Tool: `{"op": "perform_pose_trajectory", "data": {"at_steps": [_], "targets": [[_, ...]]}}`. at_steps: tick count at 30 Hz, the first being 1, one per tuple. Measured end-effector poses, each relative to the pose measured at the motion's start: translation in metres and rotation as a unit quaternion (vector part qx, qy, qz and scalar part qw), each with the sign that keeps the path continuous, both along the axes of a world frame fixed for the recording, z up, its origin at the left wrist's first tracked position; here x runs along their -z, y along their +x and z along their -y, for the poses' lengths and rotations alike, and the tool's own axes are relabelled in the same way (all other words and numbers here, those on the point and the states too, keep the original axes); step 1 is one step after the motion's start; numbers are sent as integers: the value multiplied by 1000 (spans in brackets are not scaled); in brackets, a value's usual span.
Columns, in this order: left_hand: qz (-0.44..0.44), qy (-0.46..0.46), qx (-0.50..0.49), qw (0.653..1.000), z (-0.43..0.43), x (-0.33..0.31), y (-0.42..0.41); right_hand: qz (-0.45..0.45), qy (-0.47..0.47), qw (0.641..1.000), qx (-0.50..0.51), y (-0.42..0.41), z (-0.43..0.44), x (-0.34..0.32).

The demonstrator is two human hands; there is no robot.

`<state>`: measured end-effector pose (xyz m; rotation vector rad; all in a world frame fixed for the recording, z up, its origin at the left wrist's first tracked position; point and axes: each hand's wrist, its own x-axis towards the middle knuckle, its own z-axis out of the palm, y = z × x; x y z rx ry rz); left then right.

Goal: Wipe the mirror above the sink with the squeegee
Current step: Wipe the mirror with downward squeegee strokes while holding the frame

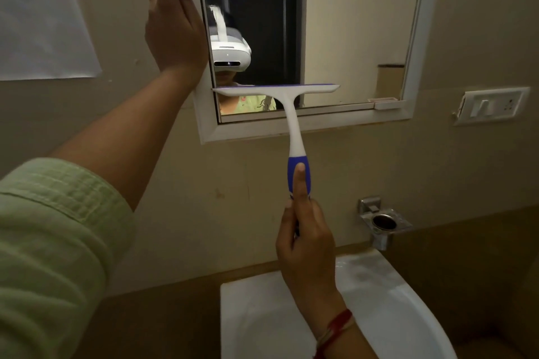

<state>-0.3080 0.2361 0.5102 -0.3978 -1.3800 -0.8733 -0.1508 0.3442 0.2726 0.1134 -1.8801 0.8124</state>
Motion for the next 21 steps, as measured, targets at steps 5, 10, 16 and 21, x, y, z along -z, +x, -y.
{"op": "perform_pose_trajectory", "data": {"at_steps": [5,10,16,21], "targets": [[-15,-1,14,1000,1,0,-2,13,-6,1000,-2,3,0,5],[-18,-9,19,1000,1,1,-3,29,-9,1000,-3,8,-1,13],[-21,-3,43,999,1,2,0,36,-10,999,0,11,-2,19],[4,-9,34,999,3,0,-2,38,-6,999,2,13,-5,21]]}}
